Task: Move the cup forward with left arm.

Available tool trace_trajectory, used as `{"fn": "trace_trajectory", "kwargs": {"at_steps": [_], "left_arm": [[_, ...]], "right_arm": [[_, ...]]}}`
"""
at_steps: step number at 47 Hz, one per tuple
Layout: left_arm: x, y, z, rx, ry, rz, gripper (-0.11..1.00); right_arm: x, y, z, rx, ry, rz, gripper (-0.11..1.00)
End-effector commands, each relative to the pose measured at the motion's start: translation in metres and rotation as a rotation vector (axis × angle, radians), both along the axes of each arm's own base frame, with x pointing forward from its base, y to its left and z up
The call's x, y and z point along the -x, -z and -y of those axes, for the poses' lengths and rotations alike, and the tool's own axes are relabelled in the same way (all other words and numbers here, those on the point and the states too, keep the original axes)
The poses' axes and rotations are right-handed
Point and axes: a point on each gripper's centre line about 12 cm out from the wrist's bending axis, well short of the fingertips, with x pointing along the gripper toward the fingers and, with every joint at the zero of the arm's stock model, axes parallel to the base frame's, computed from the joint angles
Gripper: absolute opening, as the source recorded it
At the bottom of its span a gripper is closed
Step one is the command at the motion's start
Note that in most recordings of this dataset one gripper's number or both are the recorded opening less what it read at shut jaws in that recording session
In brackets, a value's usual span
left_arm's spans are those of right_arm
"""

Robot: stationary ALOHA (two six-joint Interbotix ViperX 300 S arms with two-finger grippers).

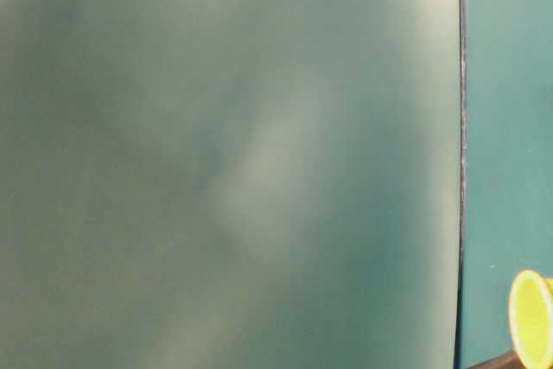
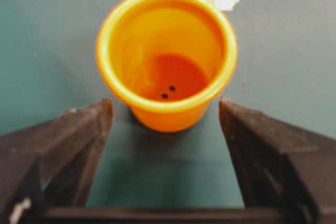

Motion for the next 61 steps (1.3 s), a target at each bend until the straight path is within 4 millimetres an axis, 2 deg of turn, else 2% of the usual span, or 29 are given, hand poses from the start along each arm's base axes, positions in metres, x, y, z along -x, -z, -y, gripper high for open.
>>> {"fn": "trace_trajectory", "kwargs": {"at_steps": [1,27,38,48,54,61], "left_arm": [[-0.008,-0.006,-0.003,-0.007,-0.006,0.041,0.79],[-0.029,-0.006,-0.002,-0.019,0.005,0.142,0.79],[-0.036,0.002,0.005,-0.018,0.029,0.128,0.78],[-0.034,0.003,0.01,-0.017,0.046,0.125,0.64],[-0.031,0.003,0.018,-0.016,0.069,0.121,0.64],[-0.03,-0.006,0.027,-0.015,0.097,0.147,0.64]], "right_arm": [[-0.002,-0.012,0.0,-0.003,0.002,0.032,0.0],[-0.002,-0.011,0.0,0.0,0.0,0.017,0.0],[-0.002,-0.01,0.0,0.002,0.002,0.006,0.0],[-0.002,-0.011,0.0,0.002,0.0,0.008,0.0],[-0.002,-0.011,0.0,0.0,0.002,0.006,0.0],[-0.002,-0.01,0.0,0.002,0.002,0.003,0.0]]}}
